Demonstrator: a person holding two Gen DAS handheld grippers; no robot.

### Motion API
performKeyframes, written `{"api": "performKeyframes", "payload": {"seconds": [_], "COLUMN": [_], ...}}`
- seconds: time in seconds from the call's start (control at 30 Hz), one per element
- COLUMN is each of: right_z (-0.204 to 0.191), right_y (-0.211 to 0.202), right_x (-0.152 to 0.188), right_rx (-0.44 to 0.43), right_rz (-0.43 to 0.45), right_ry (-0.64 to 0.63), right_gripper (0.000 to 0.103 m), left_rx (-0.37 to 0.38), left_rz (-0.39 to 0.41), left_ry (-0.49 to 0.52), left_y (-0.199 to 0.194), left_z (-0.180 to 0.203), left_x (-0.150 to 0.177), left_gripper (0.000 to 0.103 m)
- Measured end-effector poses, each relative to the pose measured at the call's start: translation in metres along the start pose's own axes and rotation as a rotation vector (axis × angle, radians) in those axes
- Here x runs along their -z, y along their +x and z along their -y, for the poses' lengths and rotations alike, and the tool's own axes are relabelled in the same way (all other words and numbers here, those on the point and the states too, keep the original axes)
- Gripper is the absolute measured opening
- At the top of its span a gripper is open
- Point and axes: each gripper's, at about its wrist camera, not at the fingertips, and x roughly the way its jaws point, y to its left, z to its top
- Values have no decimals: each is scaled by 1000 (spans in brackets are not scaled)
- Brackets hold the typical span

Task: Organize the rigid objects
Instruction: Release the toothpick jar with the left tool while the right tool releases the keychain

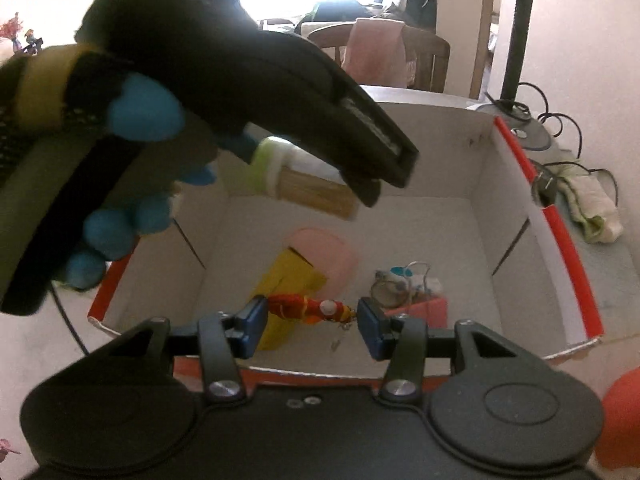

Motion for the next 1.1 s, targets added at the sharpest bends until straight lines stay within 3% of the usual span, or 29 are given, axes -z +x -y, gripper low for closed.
{"api": "performKeyframes", "payload": {"seconds": [0.4,0.83,1.1], "right_z": [6,3,5], "right_y": [10,13,4], "right_x": [-1,-7,-8], "right_rx": [-12,1,12], "right_rz": [-17,-22,5], "right_ry": [29,42,65], "right_gripper": [50,52,63], "left_rx": [-24,-11,4], "left_rz": [-94,-100,-97], "left_ry": [3,-31,-60], "left_y": [39,39,32], "left_z": [4,-4,-12], "left_x": [-4,-5,1], "left_gripper": [90,90,90]}}
